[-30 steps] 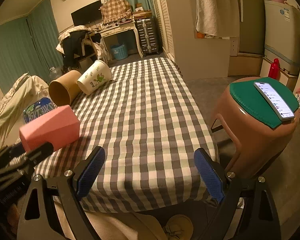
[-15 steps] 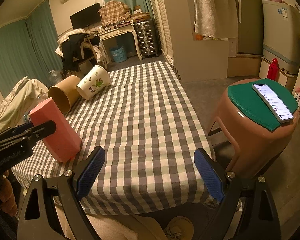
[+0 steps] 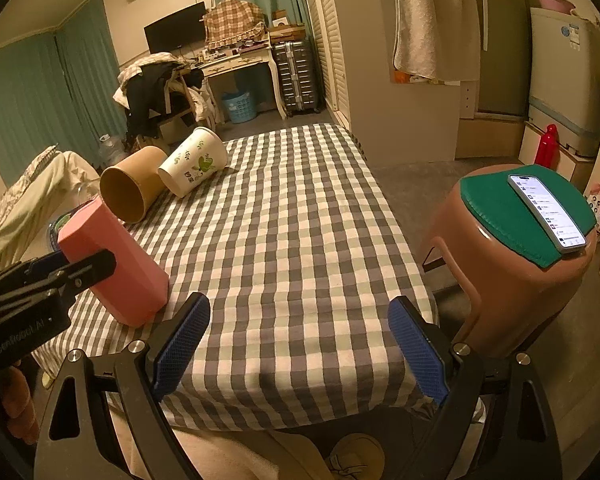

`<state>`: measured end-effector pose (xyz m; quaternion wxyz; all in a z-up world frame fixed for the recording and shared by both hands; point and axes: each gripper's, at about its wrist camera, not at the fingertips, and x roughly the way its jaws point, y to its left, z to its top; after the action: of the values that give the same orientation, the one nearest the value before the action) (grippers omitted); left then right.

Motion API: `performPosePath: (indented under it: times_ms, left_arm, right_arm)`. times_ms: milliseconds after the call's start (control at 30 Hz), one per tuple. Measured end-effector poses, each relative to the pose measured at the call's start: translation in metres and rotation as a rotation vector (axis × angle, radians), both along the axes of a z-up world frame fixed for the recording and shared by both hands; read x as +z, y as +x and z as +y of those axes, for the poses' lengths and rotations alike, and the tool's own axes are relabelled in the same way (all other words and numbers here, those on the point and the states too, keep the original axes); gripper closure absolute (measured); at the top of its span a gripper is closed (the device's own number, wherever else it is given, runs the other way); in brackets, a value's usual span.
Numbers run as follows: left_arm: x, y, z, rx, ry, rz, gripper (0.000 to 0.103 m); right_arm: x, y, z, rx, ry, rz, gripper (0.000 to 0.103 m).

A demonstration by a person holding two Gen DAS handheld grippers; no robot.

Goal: Flip cup upside down
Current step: 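Grasp the pink cup with the left gripper while the right gripper releases it, then set the pink cup upright on the table with the left gripper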

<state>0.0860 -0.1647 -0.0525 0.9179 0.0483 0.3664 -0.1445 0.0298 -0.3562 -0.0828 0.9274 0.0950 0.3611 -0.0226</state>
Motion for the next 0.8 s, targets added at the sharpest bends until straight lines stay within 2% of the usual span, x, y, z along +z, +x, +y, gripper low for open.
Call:
performPosePath:
  times_ms: [100, 200, 367, 467, 533, 800]
  left_arm:
    - [0.001, -0.002, 0.002, 0.01, -0.01, 0.0, 0.044]
    - [0.009, -0.007, 0.007, 0.016, -0.027, -0.019, 0.033]
    - [0.03, -0.017, 0.017, 0.03, -0.061, -0.059, 0.033]
    - [0.047, -0.025, 0.027, 0.045, -0.079, -0.098, 0.03]
    - [0.059, -0.032, 0.034, 0.065, -0.09, -0.13, 0.021]
    - [0.094, -0.06, 0.069, 0.127, -0.103, -0.217, 0.021]
  right_arm:
    - [0.002, -0.002, 0.002, 0.0, -0.007, -0.004, 0.012]
    - [0.007, -0.005, 0.005, 0.001, -0.018, -0.014, 0.012]
    - [0.023, -0.013, 0.007, -0.002, -0.041, -0.042, 0.012]
    - [0.046, -0.019, 0.011, 0.014, -0.065, -0.091, 0.012]
    - [0.066, -0.025, 0.016, 0.026, -0.097, -0.142, 0.012]
    - [0.133, -0.056, 0.034, 0.059, -0.16, -0.29, 0.012]
